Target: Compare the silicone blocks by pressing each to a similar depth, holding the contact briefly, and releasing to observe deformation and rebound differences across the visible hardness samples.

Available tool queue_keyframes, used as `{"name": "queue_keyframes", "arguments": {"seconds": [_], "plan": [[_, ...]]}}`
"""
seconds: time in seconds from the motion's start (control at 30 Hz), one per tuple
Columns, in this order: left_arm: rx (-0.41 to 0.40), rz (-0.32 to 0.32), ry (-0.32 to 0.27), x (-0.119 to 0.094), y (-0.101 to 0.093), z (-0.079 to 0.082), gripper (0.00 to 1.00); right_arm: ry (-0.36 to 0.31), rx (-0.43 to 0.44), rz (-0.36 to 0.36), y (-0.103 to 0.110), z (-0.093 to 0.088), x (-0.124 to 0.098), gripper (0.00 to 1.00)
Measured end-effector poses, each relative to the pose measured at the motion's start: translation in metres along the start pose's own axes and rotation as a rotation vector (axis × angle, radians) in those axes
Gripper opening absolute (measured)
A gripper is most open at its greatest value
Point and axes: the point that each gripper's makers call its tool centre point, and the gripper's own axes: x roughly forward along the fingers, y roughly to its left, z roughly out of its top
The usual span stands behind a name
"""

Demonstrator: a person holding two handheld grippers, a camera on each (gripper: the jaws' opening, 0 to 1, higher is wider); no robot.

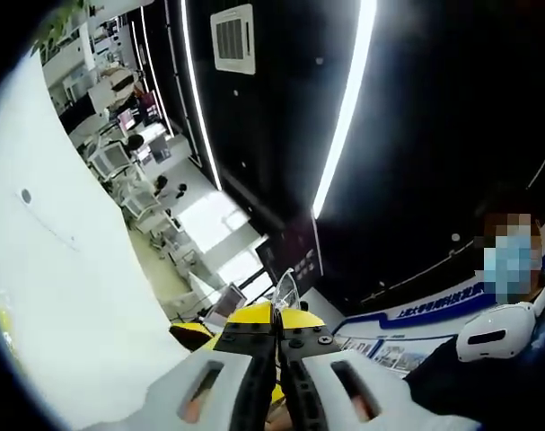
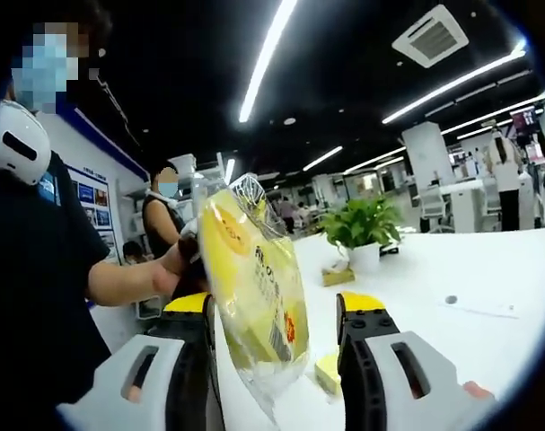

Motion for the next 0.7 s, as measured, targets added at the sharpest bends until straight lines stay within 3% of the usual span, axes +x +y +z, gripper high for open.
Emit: {"name": "queue_keyframes", "arguments": {"seconds": [0.2, 0.57, 0.7], "plan": [[0.0, 0.007, -0.007, -0.003, 0.002, 0.003, 0.0, -0.007, -0.051, -0.037, -0.005, 0.001, 0.0, 0.71], [-0.013, 0.012, -0.026, -0.008, 0.003, 0.007, 0.0, -0.058, -0.047, -0.077, -0.009, 0.008, -0.003, 0.79], [-0.017, 0.017, -0.036, -0.011, 0.004, 0.01, 0.0, -0.064, -0.073, -0.111, -0.01, 0.005, -0.008, 0.91]]}}
